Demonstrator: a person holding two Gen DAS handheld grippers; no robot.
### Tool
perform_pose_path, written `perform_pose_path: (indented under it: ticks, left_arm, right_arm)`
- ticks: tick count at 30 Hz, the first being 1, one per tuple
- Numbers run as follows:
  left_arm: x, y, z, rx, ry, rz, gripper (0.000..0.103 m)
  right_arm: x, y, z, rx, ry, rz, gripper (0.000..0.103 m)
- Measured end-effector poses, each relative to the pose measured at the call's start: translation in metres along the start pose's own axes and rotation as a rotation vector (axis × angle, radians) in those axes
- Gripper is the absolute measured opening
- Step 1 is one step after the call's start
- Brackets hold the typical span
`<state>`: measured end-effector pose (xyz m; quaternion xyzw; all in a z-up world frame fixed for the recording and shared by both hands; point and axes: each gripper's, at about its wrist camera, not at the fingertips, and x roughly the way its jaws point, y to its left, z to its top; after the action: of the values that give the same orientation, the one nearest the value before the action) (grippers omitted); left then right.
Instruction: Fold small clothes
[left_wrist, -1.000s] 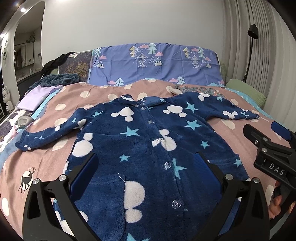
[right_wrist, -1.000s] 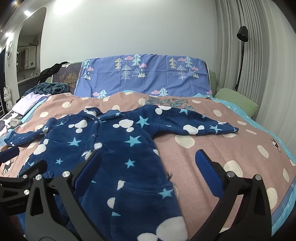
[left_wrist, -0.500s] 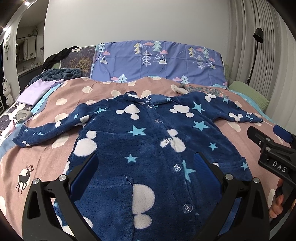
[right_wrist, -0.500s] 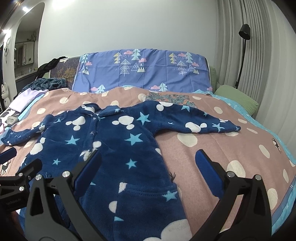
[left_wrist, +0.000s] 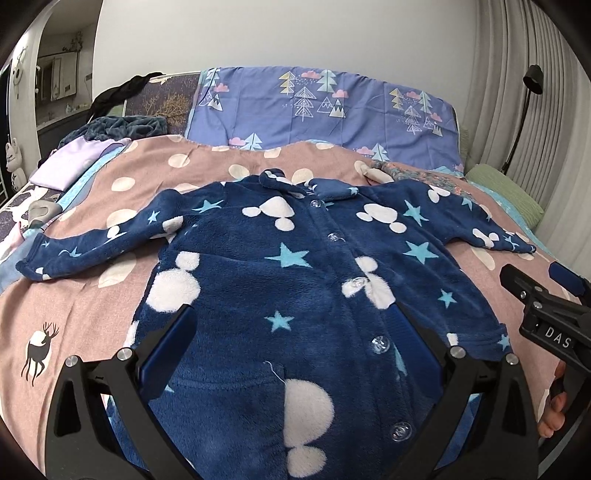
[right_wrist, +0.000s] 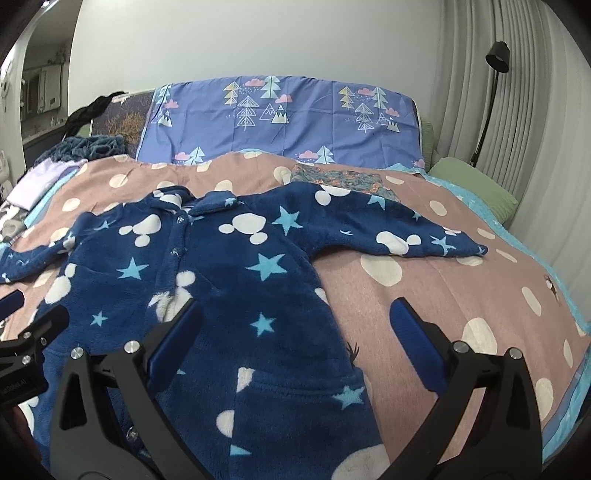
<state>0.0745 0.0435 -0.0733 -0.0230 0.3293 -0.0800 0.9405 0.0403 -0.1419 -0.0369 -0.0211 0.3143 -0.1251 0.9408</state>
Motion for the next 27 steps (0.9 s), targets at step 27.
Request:
perform_pose_path:
  ticks: [27]
  left_arm:
    - [0.048,0.104,0.014,-0.196,0.081,0.027,0.075]
  right_arm:
    - [0.055,0.061,0.024,-0.118,0.053,0.017,0.101]
